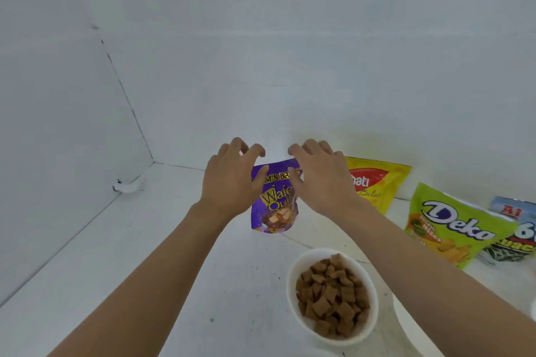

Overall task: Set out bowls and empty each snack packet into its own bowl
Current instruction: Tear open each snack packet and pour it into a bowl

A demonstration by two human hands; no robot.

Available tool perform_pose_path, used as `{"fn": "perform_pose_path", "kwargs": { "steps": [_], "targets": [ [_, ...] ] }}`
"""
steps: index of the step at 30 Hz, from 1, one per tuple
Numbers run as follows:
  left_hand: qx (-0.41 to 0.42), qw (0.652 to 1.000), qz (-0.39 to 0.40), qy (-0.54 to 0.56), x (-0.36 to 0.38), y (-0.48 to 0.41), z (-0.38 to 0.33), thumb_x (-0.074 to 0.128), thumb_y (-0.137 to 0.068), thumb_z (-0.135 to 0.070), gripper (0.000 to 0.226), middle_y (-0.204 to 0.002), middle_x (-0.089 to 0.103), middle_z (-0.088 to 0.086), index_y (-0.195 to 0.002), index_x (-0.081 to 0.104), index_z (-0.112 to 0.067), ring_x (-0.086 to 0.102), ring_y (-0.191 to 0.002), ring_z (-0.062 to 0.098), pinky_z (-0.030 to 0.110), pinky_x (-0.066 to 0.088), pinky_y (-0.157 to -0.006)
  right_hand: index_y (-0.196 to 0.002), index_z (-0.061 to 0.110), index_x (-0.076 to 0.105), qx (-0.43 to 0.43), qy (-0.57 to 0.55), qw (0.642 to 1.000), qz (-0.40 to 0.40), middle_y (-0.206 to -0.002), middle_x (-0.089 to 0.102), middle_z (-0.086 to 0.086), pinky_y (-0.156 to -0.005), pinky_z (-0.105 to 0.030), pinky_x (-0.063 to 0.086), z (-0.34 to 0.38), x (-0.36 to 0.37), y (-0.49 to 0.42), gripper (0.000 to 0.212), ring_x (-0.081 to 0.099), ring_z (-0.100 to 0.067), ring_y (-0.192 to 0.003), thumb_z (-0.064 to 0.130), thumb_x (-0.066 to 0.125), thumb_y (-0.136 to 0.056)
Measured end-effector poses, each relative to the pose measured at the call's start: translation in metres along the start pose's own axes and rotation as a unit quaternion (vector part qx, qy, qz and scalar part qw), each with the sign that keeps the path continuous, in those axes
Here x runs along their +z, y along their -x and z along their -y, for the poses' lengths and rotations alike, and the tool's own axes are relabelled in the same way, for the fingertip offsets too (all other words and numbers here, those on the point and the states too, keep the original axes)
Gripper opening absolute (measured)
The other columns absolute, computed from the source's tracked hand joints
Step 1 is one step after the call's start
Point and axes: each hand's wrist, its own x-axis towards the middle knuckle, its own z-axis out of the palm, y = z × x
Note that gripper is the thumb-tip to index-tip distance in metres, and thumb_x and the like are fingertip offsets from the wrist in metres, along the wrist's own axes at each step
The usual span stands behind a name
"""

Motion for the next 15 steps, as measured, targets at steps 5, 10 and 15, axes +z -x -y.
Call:
{"fn": "perform_pose_path", "kwargs": {
  "steps": [5, 10, 15],
  "targets": [
    [-0.011, 1.000, 0.000, 0.001, 0.023, -0.024, 0.003, 0.057, -0.097, -0.045, 0.035, -0.120, 0.059, 0.005, -0.125, 0.058, -0.025, 0.059, -0.108, 0.023, 0.039, 0.050, -0.084, -0.131, 0.019, 0.052, -0.025, -0.010, 1.000, 0.010, -0.126, 0.059, -0.005, -0.091, -0.043, 0.044, -0.002, 0.018, -0.032, 0.035, 0.052, -0.027, -0.118, 0.028, 0.049, -0.098],
    [-0.014, 1.000, 0.027, -0.007, 0.046, -0.026, 0.011, 0.050, -0.100, -0.047, 0.030, -0.108, 0.065, 0.002, -0.117, 0.062, -0.025, 0.061, -0.101, 0.025, 0.042, 0.052, -0.084, -0.121, 0.019, 0.059, -0.043, 0.022, 0.997, 0.053, -0.114, 0.065, -0.003, -0.094, -0.042, 0.037, -0.001, 0.036, -0.039, 0.029, 0.052, -0.024, -0.113, 0.025, 0.042, -0.098],
    [-0.001, 0.999, 0.052, -0.012, 0.059, -0.021, 0.016, 0.042, -0.104, -0.039, 0.023, -0.096, 0.070, 0.000, -0.110, 0.057, -0.022, 0.061, -0.088, 0.025, 0.042, 0.052, -0.078, -0.122, 0.017, 0.053, -0.036, 0.001, 0.998, 0.048, -0.116, 0.056, -0.007, -0.086, -0.042, 0.039, 0.002, 0.046, -0.034, 0.027, 0.052, -0.028, -0.108, 0.026, 0.048, -0.098]
  ]
}}
